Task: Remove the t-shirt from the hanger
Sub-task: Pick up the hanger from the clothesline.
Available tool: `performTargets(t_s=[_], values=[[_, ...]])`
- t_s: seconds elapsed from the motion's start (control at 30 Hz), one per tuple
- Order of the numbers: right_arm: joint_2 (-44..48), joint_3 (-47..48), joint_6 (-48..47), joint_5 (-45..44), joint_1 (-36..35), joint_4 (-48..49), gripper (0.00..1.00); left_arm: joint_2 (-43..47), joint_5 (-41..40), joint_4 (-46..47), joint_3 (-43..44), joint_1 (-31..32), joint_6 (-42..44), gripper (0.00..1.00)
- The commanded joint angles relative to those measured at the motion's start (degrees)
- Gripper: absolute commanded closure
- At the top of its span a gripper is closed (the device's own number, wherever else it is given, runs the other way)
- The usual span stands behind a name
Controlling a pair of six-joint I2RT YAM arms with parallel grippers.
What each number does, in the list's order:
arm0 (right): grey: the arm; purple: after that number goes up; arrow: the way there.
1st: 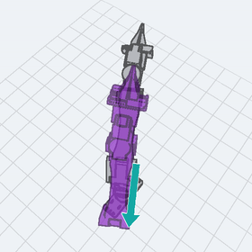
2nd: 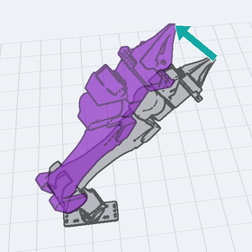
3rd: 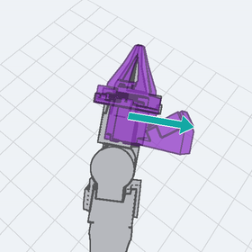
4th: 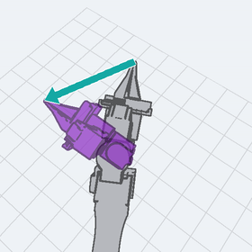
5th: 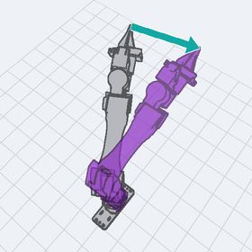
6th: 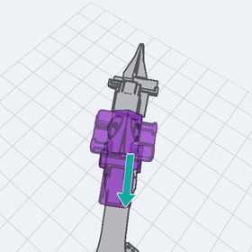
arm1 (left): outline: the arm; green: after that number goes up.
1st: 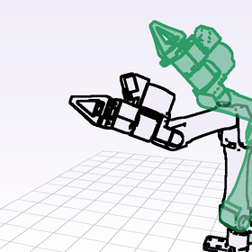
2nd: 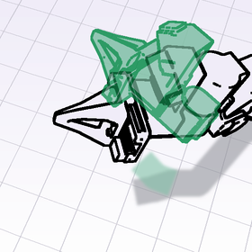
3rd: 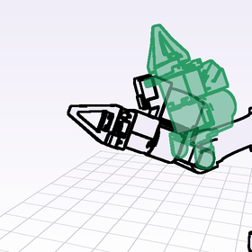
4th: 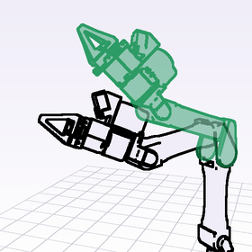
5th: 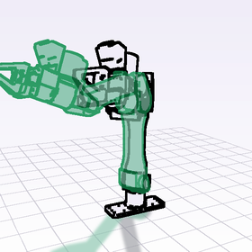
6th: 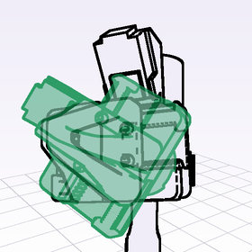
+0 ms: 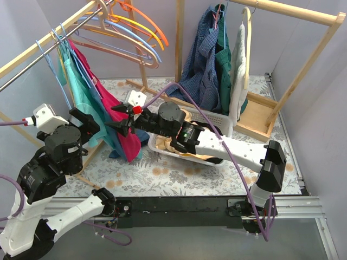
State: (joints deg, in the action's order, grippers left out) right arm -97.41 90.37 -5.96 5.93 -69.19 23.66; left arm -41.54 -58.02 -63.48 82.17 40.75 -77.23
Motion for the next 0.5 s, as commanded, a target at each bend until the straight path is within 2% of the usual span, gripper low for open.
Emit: performTargets(t_s=[0.0,0.27,0.47], values=[[3.45,0.16,-1.16,-1.89,-0.42,1.65,0.38,1.9,-2.89,-6.91,-0.87,0.29,-3.89,0.15],[1.17,7.61,-5.55,-5.14,-0.25,-2.12,0.39,2.96,-2.98,-9.81,-0.7,0.29,-5.3,0.14],[-2.96,14.92,-4.68,-4.36,1.25,-5.02,0.41,3.31,-2.89,-10.08,-1.14,0.29,-5.65,0.14]])
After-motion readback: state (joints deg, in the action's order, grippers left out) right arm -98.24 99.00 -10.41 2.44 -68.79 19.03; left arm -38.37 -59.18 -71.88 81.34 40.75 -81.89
